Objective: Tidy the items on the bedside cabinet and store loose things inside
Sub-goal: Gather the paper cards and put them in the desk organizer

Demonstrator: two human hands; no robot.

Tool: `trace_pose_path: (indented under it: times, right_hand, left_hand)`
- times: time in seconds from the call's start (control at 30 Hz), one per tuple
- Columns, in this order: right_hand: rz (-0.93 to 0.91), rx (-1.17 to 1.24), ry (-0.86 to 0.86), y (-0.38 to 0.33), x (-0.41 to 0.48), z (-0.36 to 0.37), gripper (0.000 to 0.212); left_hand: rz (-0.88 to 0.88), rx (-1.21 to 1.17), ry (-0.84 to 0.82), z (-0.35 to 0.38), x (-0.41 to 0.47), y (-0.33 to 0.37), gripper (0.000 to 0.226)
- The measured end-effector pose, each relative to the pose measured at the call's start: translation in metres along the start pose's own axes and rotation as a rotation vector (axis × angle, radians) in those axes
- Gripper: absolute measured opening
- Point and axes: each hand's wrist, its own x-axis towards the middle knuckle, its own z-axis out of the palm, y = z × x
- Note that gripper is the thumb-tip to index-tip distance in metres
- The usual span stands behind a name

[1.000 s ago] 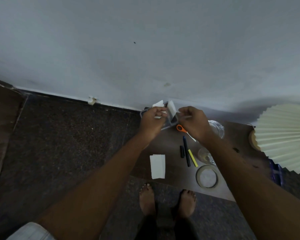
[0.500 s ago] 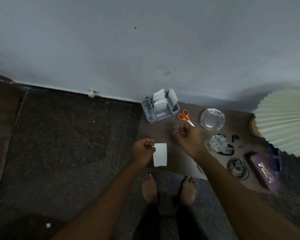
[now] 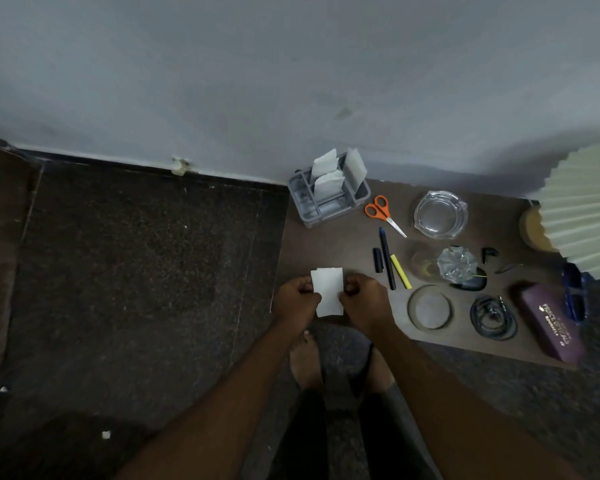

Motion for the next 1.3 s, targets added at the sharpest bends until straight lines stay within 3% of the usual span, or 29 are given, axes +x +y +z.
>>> trace_pose_path:
  times: [0.23, 0.37, 0.83, 1.3]
  right_hand:
    - [0.008, -0.001, 0.005, -0.004, 0.005, 0.012, 0.011]
    - [0.002, 0.024, 0.001, -0.008, 0.005, 0.014, 0.034]
    - [0.110, 0.011, 0.148, -0.021, 0.019, 0.026, 0.019]
    - [0.094, -0.023, 0.130, -0.054, 0.036, 0.048, 0.015]
  left_hand:
    - [-0.001, 0.001, -0.004, 0.001, 0.003, 0.000, 0.043]
    - [0.025, -0.028, 0.006, 0.000, 0.001, 0.003, 0.043]
    - [0.023, -0.071, 0.007, -0.016, 0.005, 0.002, 0.040]
    - [0.046, -0.024, 0.067, -0.048, 0.024, -0.002, 0.042]
